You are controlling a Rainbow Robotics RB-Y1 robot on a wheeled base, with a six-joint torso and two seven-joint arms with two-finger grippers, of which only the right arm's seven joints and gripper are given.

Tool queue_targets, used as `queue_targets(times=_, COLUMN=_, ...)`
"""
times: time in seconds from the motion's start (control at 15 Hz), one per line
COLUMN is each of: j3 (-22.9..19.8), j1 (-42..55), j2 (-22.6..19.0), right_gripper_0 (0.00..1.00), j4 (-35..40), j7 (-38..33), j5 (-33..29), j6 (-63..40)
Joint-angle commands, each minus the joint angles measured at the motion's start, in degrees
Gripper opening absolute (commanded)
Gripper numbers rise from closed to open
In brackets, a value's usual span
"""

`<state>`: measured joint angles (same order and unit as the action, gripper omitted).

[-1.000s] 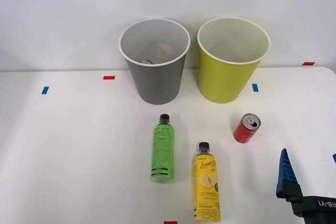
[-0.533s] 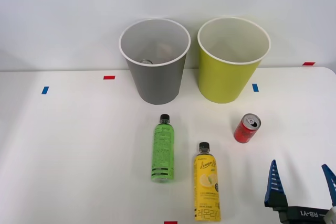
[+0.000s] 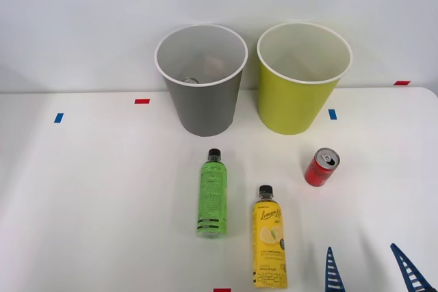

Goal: Put cans in the gray bin, plastic bottles in the light green bin

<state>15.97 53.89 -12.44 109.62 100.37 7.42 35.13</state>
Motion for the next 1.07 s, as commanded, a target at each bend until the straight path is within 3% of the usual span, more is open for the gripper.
queue_targets(times=0.07, j3=0.81, j1=0.25, j2=1.27, right_gripper_0=1.00, j4=-4.33, j7=0.26, j5=0.14, j6=4.86)
queue_targets(times=0.47, j3=1.43, j1=1.92, j2=3.47, right_gripper_0=1.00, j4=-4.33, j7=0.17, j5=0.31, j6=6.97)
queue_targets(times=1.07, j3=0.29, j1=1.57, j2=3.47, right_gripper_0=1.00, j4=-4.41, j7=0.26, j5=0.40, j6=7.23)
